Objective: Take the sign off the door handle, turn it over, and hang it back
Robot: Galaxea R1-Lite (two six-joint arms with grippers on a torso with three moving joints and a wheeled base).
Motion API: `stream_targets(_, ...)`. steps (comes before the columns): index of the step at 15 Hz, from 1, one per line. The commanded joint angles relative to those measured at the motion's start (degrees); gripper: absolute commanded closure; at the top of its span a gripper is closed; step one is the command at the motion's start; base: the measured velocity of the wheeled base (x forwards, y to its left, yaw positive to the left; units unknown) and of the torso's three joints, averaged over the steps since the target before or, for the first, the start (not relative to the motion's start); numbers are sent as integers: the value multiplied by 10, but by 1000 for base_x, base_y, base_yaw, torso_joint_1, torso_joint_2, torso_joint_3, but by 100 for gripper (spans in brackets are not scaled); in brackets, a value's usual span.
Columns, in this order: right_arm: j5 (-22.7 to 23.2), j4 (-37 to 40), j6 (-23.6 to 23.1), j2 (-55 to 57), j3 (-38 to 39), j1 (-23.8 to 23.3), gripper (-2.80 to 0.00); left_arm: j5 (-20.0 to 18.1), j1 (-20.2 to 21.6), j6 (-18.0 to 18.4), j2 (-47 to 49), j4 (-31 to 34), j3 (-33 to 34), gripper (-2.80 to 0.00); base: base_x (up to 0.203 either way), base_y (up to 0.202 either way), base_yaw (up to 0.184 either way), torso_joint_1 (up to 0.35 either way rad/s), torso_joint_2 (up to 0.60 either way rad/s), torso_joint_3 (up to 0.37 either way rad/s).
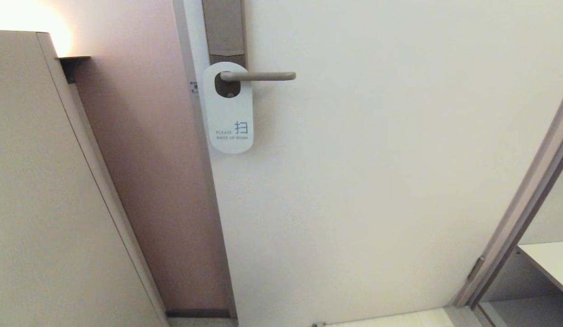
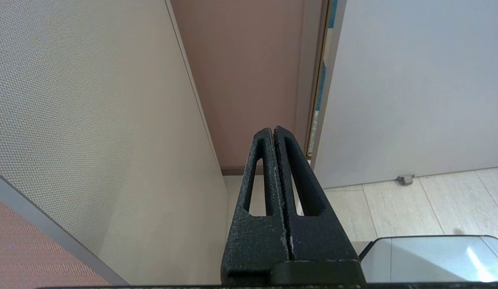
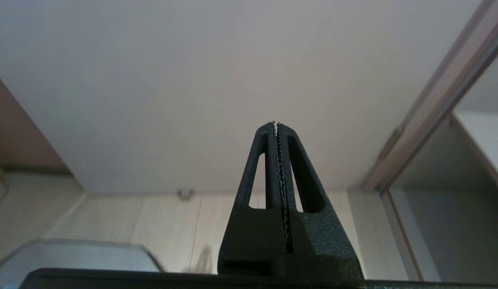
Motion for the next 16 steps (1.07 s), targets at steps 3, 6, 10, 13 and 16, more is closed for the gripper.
stream_targets(3,0,0,1,-105,0,2,0,0,0,0,1,0,0,0,0,0,0,0,0,0)
stream_targets(6,0,0,1,-110,0,2,0,0,0,0,1,0,0,0,0,0,0,0,0,0)
stream_targets(10,0,0,1,-110,0,2,0,0,0,0,1,0,0,0,0,0,0,0,0,0)
stream_targets(13,0,0,1,-110,0,2,0,0,0,0,1,0,0,0,0,0,0,0,0,0)
stream_targets(16,0,0,1,-110,0,2,0,0,-2,0,0,0,0,0,0,0,0,0,0,0)
